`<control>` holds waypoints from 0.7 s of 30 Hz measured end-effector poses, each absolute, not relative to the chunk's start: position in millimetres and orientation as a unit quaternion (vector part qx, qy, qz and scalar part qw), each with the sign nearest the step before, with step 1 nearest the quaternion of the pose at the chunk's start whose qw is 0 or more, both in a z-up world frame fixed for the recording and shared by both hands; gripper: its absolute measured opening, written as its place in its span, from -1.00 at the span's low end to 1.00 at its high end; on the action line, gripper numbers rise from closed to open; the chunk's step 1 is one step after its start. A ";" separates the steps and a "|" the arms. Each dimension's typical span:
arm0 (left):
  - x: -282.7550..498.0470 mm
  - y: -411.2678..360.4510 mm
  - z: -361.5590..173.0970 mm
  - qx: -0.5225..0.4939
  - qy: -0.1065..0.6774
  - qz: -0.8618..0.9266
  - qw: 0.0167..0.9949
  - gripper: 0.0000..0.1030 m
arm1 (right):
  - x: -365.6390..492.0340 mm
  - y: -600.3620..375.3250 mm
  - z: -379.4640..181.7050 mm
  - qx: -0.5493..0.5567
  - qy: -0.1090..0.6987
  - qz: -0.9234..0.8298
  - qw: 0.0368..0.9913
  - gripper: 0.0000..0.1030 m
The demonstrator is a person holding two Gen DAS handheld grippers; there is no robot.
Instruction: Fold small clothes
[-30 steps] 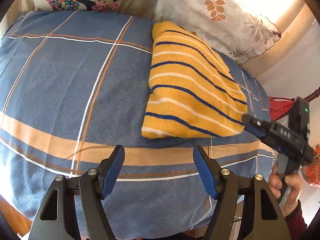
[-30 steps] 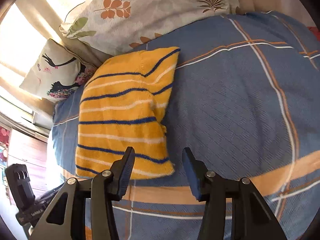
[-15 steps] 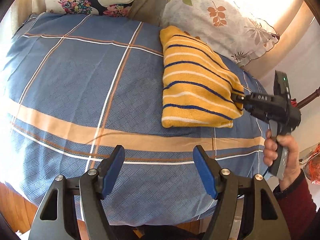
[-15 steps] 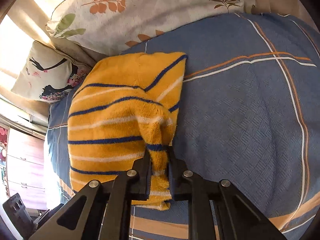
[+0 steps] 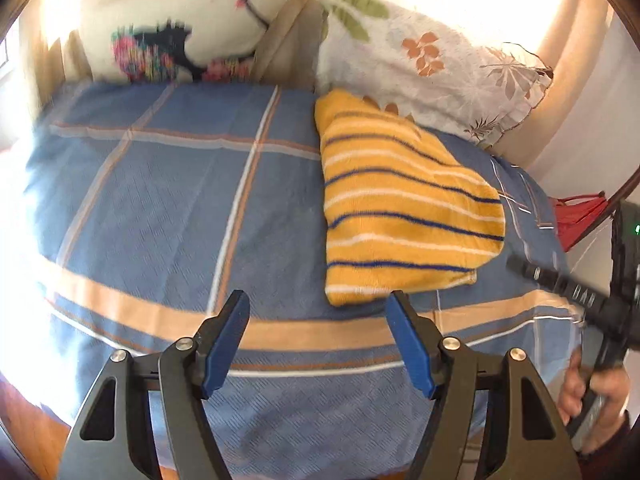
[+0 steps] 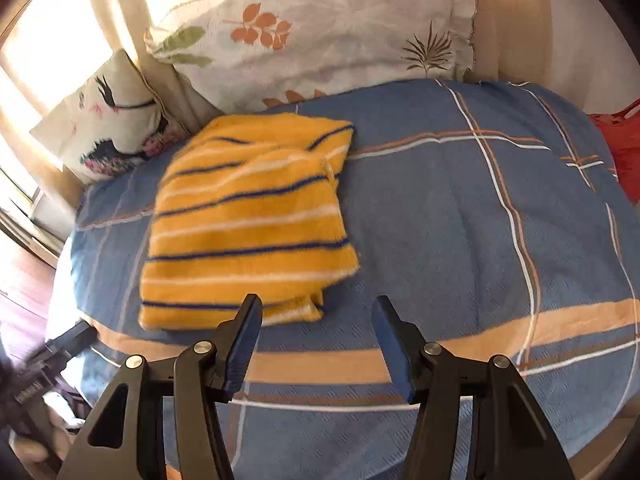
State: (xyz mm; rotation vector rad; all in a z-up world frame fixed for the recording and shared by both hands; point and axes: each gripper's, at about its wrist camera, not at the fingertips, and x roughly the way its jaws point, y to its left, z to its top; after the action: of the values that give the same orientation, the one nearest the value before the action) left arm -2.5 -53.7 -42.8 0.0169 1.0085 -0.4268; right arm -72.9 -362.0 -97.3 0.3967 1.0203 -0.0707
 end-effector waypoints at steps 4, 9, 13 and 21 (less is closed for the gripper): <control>-28.7 -59.9 -11.8 0.057 0.374 -0.170 0.910 0.36 | -99.3 -352.2 -120.5 0.164 0.519 -0.050 0.838 0.20; -64.2 -55.7 32.1 0.066 0.273 -0.132 0.950 1.00 | -130.1 -353.5 -113.1 0.171 0.501 -0.067 0.846 0.20; -72.7 -54.8 57.8 0.058 0.252 -0.104 0.960 1.00 | -146.5 -351.9 -87.5 0.163 0.465 -0.079 0.867 0.21; -61.8 -70.2 5.8 0.077 0.366 -0.087 0.923 1.00 | -151.4 -323.8 -90.1 0.138 0.483 -0.066 0.862 0.34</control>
State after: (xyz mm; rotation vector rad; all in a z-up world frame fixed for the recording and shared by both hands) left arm -61.8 -70.2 5.8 0.1577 0.7523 -0.1778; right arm -151.4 -323.8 -90.1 0.2886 1.0129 -0.1390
